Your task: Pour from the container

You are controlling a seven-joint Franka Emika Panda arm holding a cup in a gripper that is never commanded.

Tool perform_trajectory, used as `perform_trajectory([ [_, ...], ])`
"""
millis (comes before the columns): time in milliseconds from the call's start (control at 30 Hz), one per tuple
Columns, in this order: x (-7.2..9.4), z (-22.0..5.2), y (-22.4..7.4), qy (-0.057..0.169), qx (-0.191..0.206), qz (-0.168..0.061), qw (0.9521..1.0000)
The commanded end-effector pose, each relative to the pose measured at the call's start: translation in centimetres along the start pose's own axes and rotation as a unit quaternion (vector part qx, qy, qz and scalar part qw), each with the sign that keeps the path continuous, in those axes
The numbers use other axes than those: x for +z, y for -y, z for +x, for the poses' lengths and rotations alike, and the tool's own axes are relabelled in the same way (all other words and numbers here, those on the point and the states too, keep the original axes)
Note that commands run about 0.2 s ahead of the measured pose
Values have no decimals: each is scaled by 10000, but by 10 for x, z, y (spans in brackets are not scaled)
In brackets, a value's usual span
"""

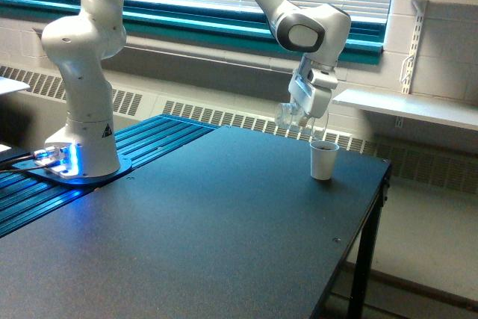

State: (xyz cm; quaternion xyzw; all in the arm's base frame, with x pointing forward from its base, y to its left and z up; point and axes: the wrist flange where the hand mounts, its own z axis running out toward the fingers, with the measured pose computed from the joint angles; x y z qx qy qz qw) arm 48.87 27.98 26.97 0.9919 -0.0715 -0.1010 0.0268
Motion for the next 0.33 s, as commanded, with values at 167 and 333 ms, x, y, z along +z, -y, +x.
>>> perform_trajectory([
  [167, -9, -2, -4, -116, -40, 103, 9999],
  [333, -10, -3, -5, -138, -37, 115, 9998],
])
